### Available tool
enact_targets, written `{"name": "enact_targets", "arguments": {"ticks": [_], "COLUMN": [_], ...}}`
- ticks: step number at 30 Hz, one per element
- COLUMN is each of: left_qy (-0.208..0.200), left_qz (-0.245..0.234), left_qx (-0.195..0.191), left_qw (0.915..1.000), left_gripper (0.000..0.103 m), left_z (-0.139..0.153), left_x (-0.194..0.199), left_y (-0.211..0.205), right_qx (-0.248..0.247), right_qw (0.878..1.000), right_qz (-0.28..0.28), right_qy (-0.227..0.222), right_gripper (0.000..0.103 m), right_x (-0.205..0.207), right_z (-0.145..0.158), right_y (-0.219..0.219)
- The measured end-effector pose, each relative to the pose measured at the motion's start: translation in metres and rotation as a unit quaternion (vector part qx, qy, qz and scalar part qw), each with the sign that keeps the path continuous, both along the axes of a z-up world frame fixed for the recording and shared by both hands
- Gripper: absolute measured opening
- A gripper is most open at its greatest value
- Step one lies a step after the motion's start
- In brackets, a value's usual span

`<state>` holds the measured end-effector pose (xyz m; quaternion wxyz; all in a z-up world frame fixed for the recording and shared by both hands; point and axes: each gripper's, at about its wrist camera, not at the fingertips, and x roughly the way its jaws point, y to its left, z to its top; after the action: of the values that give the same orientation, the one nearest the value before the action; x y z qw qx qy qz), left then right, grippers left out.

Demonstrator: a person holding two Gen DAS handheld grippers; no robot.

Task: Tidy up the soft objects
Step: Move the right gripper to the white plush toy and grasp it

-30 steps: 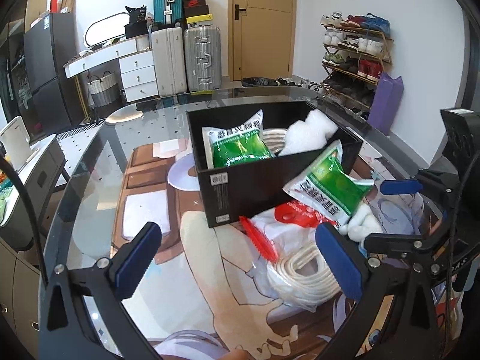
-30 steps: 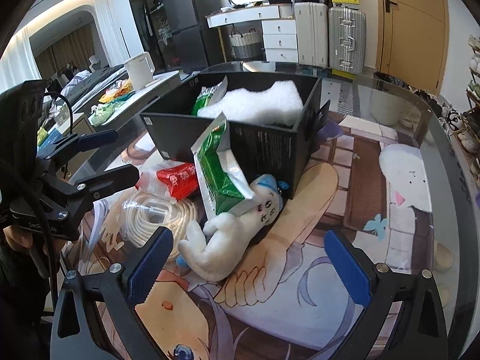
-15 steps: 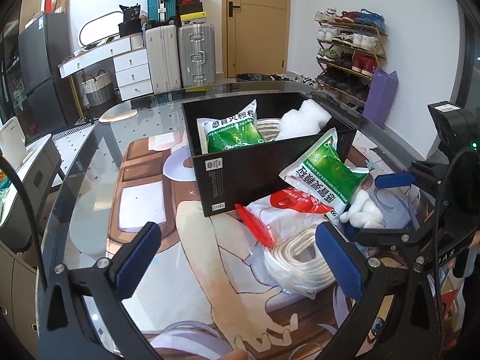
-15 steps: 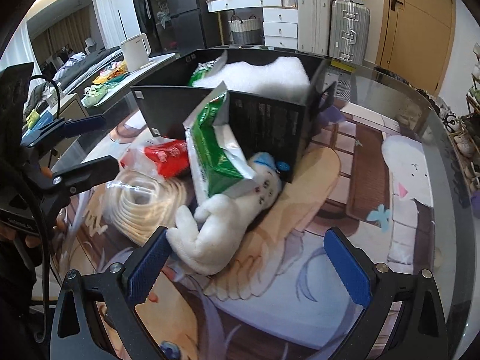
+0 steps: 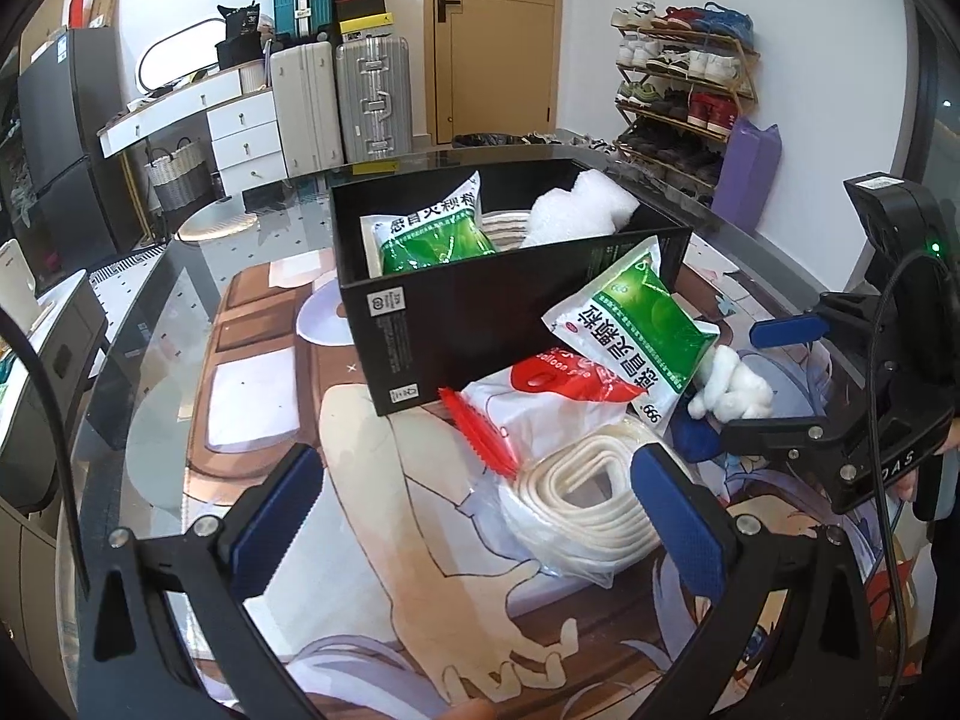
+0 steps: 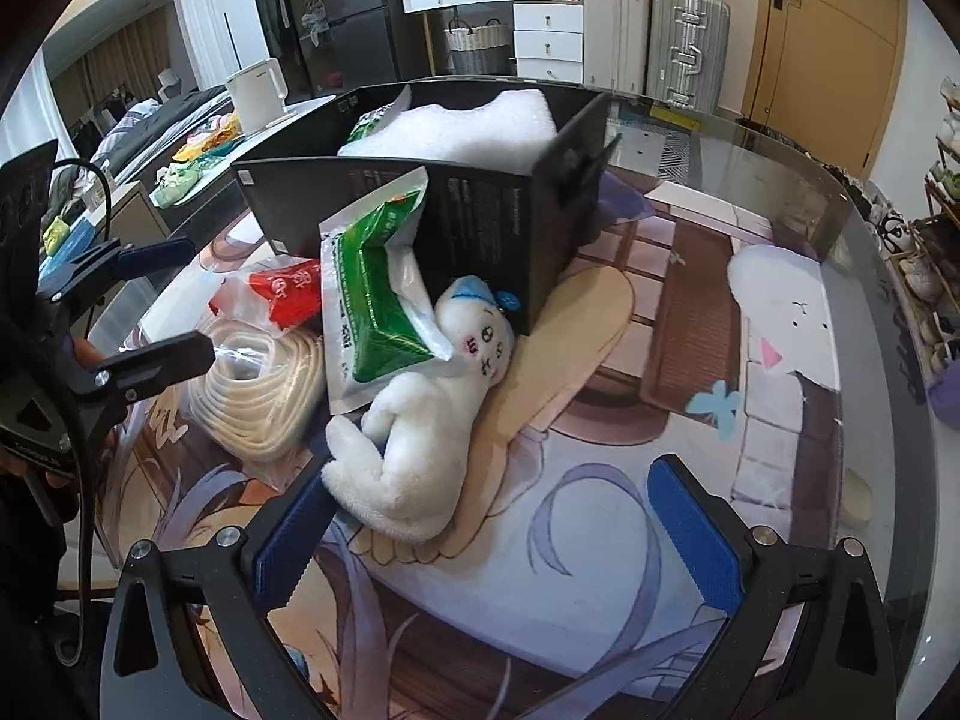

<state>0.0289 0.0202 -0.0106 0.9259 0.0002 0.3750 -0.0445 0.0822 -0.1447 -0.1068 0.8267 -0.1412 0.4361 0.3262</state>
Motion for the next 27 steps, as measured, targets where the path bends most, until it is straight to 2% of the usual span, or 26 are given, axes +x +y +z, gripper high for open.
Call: {"name": "enact_targets", "arguments": {"ticks": [10, 19, 22, 27], "left_qy": [0.006, 0.007, 0.007, 0.008], "left_qz": [-0.001, -0.003, -0.003, -0.003], "left_qx": [-0.002, 0.002, 0.002, 0.002], "left_qw": [1.0000, 1.0000, 1.0000, 1.0000], "left_gripper": [0.103, 0.103, 0.103, 0.103], "left_z": [-0.002, -0.002, -0.002, -0.002], "left_x": [0.001, 0.001, 0.001, 0.001], "left_y": [0.001, -0.001, -0.001, -0.001], "right_qx": [0.022, 0.029, 0.031, 0.028], "right_qw": [1.000, 0.999, 0.998, 0.998], "right_qz": [-0.008, 0.029, 0.037, 0.055], "right_qy": [-0.010, -0.033, -0.030, -0.028], "right_gripper": [0.101, 0.070, 0.064, 0.045], "right_x": [0.000, -0.011, -0.012, -0.017], "right_z": [0.000, 0.005, 0.005, 0.003], "right_y": [0.006, 0.016, 0.017, 0.019]}}
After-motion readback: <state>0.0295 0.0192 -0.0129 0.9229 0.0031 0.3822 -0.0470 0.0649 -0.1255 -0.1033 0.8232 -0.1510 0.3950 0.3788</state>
